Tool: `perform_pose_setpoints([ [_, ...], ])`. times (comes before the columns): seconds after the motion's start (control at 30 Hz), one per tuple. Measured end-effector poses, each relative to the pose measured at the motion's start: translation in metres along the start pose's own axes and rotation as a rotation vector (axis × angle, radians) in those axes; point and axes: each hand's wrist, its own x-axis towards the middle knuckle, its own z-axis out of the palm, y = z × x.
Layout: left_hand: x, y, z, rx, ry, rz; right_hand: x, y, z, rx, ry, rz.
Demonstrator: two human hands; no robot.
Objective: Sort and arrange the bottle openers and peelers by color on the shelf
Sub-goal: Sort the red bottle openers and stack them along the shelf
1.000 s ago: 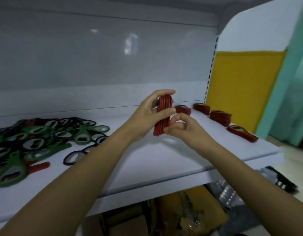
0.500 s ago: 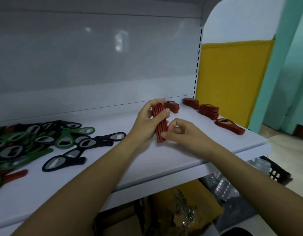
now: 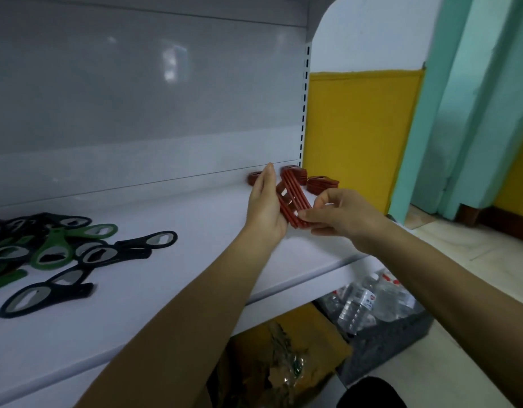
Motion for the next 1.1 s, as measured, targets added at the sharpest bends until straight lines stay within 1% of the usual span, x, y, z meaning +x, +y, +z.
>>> perform_pose_setpoints([
  [0.07,0.007,-0.007,0.007,-0.071,0.028,-0.066,-0.002,0.000,-0.015,-0.032,0.057,-0.011],
  [0.13,0.010,-0.014,0.011,-0.079,0.028,-0.116,-0.005,-0.004,-0.036,-0.099,0.146,-0.027],
  [0.17,0.012,-0.017,0.011,-0.070,0.025,-0.130,-0.006,-0.007,-0.049,-0.184,0.203,-0.036],
  [0.23,0.013,-0.022,0.010,-0.062,0.024,-0.149,-0.005,-0.011,-0.075,-0.435,0.284,-0.025],
  [0.3,0.014,-0.025,0.008,-0.041,0.036,-0.162,-0.004,-0.013,-0.091,-0.676,0.282,0.037],
  [0.37,0.015,-0.027,0.006,-0.007,0.054,-0.178,0.000,-0.011,-0.096,-0.866,0.265,0.076],
  [0.43,0.015,-0.028,0.004,0.013,0.066,-0.192,0.006,-0.008,-0.093,-0.967,0.250,0.094],
  [0.6,0.013,-0.024,-0.004,-0.001,0.085,-0.232,0.032,-0.003,-0.080,-1.003,0.236,0.137],
  [0.83,0.013,-0.020,-0.008,-0.041,0.094,-0.231,0.055,-0.002,-0.069,-1.083,0.186,0.219],
  [1.1,0.014,-0.020,-0.006,-0.067,0.072,-0.237,0.055,-0.002,-0.068,-1.051,0.188,0.261],
])
